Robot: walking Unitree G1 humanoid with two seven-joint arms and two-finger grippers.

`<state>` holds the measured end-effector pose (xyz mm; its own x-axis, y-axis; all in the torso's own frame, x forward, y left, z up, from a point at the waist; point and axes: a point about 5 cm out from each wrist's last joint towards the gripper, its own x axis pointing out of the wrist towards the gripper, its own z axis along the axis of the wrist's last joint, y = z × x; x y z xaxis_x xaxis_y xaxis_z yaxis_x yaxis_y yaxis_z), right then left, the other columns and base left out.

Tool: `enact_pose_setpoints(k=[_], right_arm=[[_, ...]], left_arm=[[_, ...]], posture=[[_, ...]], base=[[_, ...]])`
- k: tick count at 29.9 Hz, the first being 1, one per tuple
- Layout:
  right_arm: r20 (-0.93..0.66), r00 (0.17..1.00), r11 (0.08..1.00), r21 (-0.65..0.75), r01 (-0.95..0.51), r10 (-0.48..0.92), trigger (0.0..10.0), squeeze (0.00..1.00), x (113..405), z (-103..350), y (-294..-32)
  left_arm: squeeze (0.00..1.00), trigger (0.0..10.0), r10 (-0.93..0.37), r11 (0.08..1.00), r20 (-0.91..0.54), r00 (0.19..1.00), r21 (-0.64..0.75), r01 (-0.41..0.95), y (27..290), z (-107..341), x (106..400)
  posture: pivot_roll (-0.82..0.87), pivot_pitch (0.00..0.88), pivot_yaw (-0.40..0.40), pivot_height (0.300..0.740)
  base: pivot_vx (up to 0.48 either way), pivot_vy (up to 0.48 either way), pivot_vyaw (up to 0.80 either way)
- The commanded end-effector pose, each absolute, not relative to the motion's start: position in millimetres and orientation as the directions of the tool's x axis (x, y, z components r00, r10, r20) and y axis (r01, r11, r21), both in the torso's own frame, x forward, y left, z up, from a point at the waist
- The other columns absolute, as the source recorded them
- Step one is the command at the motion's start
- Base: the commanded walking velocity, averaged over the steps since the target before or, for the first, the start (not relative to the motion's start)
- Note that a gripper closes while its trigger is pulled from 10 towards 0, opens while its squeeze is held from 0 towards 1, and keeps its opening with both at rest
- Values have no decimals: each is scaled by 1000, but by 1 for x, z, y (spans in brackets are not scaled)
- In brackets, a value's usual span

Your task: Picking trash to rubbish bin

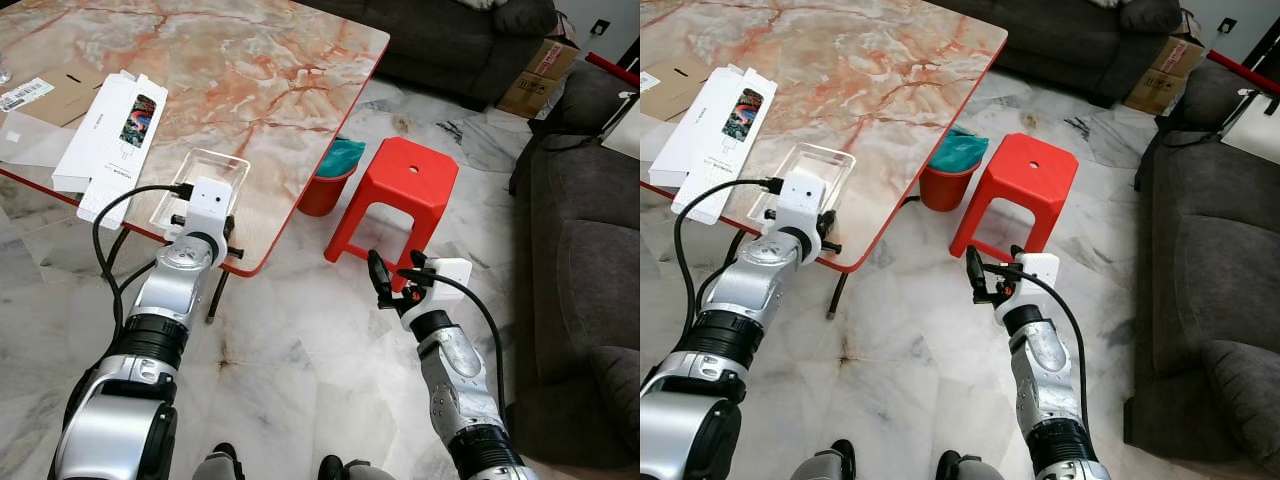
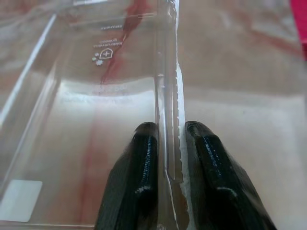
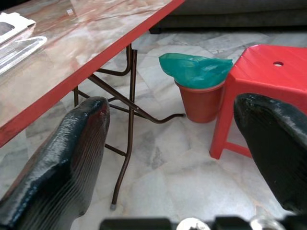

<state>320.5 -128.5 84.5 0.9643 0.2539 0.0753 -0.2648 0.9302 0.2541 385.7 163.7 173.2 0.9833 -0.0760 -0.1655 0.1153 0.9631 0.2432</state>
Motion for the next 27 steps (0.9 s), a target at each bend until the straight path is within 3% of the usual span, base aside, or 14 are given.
enact_pose_setpoints(k=[1,8,9,10,11,17,27], right_arm=[[68,968,933,255,-253,243,10000,0,319,83,-133],[107,970,939,247,-237,217,10000,0,324,93,-137],[117,970,941,244,-235,212,10000,0,325,96,-138],[123,970,942,242,-234,209,10000,0,326,98,-139],[132,970,943,237,-232,206,10000,0,327,101,-140],[220,965,962,199,-186,141,10000,0,336,128,-149],[311,950,985,160,-60,8,10000,0,343,157,-173]], left_arm=[[0,0,-98,964,-170,981,228,136,158,169,383],[0,0,-150,977,28,988,156,144,130,178,378],[0,3529,-161,976,50,986,159,151,126,179,376],[0,3529,-167,975,62,984,161,155,123,180,375],[0,9608,-178,975,82,981,152,164,118,180,374],[0,10000,-243,959,174,954,189,209,93,183,368],[0,10000,-209,966,297,932,211,150,96,186,360]], posture=[[57,189,-177,740],[53,174,-171,740],[52,172,-170,740],[52,172,-170,740],[52,172,-170,740],[43,158,-165,740],[38,120,-151,740]], base=[[0,0,0],[0,0,0],[0,0,0],[0,0,0],[0,0,0],[0,0,0],[0,0,0]])
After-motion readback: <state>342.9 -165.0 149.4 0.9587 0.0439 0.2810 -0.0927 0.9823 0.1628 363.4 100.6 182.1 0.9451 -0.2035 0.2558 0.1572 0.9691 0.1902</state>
